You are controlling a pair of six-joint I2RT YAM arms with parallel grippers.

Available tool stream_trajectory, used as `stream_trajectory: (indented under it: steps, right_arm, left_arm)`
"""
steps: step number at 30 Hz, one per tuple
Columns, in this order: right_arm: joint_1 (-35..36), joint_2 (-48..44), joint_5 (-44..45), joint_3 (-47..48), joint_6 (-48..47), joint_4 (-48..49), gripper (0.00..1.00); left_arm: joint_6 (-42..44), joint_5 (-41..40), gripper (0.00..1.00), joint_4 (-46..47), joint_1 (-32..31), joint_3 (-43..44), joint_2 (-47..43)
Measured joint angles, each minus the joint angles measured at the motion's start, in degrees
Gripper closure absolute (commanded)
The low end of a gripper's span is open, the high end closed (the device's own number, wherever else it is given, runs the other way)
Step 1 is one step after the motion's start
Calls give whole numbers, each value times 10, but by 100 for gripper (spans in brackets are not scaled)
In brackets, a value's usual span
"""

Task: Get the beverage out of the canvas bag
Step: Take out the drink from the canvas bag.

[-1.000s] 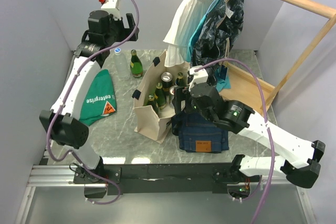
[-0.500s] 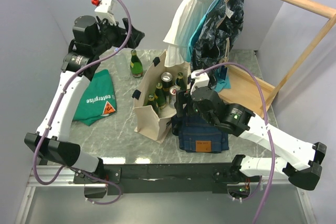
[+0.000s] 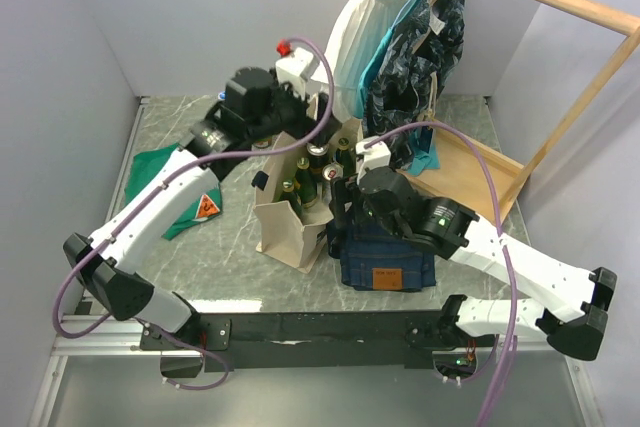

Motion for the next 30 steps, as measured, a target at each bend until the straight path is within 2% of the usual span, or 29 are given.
stream_trajectory:
  steps: [5,15,30]
  right_arm:
    - [2,5,-23,-1,-7,-5,11]
    - [19,5,-58,-1,-27,-31,11]
    - [47,17,-67,-1,-33,-48,11]
  left_arm:
    - [0,-37,1,22,-4,-148,-56]
    - [-8,-62,3,33,-19,-256,-120]
    - [-21,-56,17,19,-47,-293,-151]
